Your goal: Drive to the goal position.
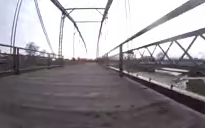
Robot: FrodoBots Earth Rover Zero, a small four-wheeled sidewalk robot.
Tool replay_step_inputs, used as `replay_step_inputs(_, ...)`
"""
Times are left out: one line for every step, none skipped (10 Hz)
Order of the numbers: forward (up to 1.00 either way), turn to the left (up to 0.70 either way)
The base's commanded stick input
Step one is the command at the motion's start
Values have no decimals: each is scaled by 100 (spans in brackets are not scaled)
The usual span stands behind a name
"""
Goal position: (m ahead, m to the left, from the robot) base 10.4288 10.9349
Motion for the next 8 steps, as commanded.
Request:
replay_step_inputs(100, 0)
replay_step_inputs(100, 0)
replay_step_inputs(100, 12)
replay_step_inputs(100, 33)
replay_step_inputs(100, 39)
replay_step_inputs(100, 37)
replay_step_inputs(100, 16)
replay_step_inputs(100, 0)
